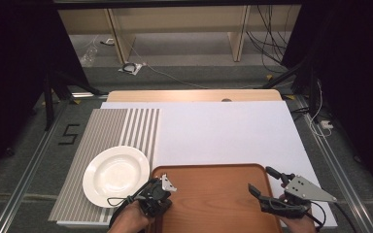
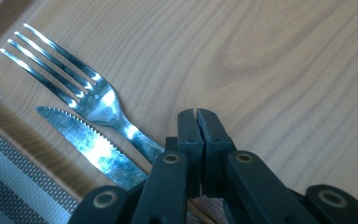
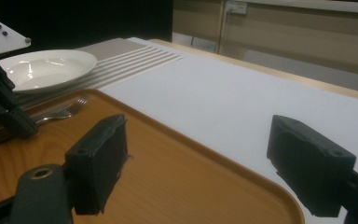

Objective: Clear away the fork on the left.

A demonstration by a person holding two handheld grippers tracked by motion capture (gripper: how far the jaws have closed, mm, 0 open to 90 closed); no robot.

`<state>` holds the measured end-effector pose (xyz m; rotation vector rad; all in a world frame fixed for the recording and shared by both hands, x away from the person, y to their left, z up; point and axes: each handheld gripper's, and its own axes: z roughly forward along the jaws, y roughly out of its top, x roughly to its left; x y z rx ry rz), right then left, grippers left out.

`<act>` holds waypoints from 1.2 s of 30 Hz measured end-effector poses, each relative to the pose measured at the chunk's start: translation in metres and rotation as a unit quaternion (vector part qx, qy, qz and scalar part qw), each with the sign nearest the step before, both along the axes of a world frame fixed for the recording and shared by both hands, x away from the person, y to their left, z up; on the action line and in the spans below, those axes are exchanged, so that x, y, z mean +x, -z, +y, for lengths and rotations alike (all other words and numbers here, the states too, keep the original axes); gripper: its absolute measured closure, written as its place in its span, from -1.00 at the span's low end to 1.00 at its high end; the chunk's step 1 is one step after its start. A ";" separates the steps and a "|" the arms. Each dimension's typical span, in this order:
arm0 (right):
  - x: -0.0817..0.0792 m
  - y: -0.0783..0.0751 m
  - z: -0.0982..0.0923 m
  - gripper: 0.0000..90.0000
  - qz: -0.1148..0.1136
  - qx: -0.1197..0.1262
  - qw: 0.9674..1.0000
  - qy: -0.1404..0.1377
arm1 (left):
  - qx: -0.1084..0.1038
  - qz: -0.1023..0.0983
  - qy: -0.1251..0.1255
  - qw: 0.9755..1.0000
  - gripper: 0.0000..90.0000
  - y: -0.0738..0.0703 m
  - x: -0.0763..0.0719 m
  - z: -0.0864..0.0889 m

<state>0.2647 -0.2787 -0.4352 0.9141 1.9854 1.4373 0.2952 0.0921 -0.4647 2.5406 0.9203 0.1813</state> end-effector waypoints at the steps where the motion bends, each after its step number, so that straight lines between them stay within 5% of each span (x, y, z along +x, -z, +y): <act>1: 0.000 0.000 0.000 -0.53 -0.001 0.001 1.000 -0.001 | 0.000 -0.001 -0.001 1.000 0.94 0.000 0.000 0.000; 15: 0.000 0.000 0.000 -0.53 0.000 0.002 1.000 -0.001 | -0.040 -0.029 -0.047 0.998 -0.08 -0.016 0.006 0.013; 21: 0.000 0.000 0.000 -0.53 0.000 0.001 1.000 -0.001 | -0.065 -0.053 -0.070 0.994 -0.39 -0.024 0.007 0.020; 36: 0.000 0.000 0.000 -0.54 0.000 0.001 1.000 -0.001 | -0.130 -0.119 -0.146 0.973 -0.61 -0.043 0.005 0.045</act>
